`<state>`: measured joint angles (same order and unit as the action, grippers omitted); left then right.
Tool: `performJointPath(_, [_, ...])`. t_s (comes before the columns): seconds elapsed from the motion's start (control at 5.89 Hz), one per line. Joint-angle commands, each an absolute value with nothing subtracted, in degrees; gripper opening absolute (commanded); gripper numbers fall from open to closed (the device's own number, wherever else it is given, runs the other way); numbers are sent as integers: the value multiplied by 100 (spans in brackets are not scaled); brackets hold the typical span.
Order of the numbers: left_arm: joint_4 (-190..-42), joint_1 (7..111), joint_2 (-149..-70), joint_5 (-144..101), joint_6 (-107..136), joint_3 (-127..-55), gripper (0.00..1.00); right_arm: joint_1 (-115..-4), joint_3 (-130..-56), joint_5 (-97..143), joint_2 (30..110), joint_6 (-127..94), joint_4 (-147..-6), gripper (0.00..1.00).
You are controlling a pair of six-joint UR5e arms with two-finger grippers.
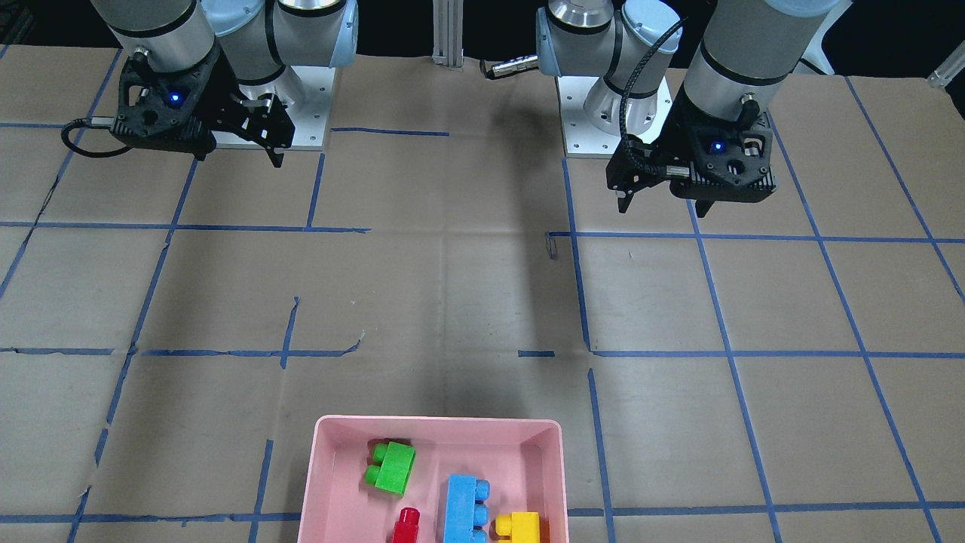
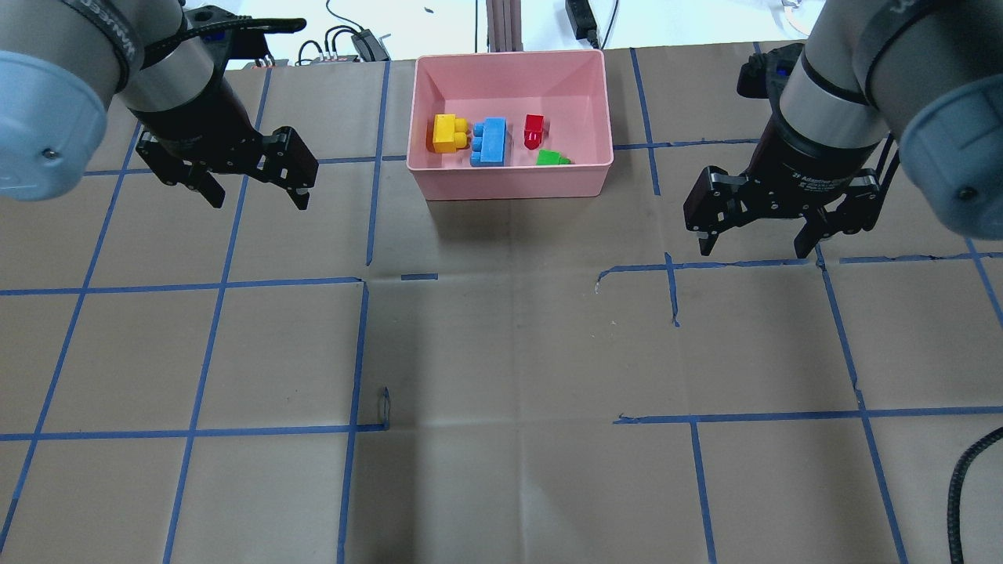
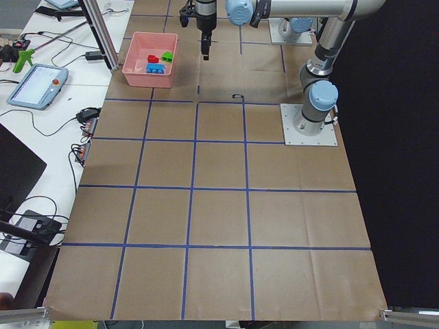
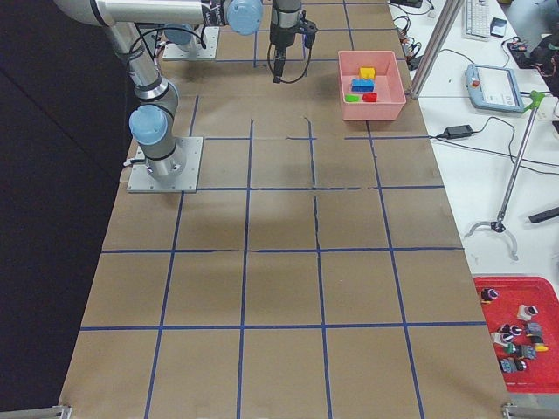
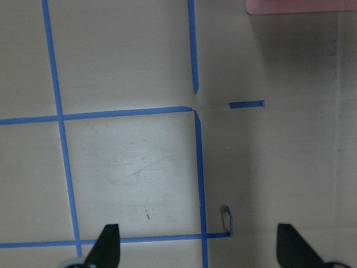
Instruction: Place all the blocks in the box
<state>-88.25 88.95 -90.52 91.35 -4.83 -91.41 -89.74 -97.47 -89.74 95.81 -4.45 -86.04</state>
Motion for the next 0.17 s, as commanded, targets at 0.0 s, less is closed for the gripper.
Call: performJointPath(0.0, [-8815, 8895, -9053, 9132, -483, -9141, 100, -8974, -9747, -8974, 9580, -440, -8613, 100])
